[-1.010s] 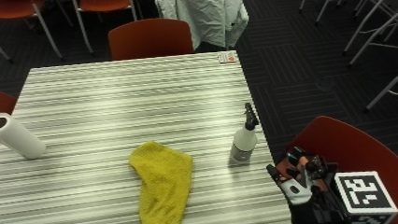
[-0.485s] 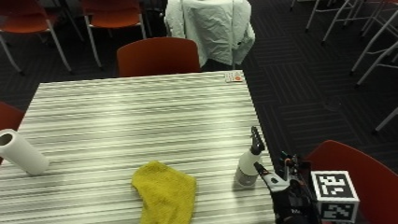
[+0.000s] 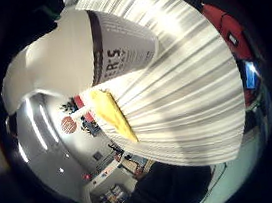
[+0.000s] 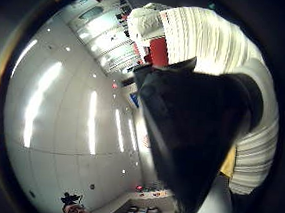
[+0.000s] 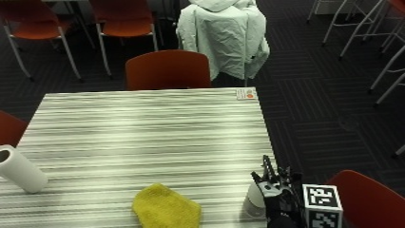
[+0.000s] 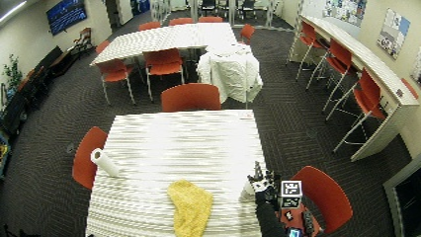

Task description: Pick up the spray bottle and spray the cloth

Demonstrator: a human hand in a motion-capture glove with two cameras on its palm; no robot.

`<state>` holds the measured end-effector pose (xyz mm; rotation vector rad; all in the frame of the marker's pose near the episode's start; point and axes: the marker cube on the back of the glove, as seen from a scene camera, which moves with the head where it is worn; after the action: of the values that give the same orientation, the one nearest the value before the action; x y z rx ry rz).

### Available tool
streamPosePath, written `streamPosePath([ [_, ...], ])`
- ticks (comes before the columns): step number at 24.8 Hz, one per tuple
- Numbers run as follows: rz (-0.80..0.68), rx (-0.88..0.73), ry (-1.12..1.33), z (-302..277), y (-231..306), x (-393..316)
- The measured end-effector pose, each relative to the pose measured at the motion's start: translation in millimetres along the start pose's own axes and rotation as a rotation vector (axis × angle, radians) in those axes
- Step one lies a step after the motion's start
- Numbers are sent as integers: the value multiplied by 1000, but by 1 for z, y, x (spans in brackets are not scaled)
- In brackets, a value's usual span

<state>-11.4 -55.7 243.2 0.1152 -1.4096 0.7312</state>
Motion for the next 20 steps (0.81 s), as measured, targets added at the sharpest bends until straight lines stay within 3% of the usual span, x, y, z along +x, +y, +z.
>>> streamPosePath([
  [20, -94, 10, -29, 5, -9, -2],
])
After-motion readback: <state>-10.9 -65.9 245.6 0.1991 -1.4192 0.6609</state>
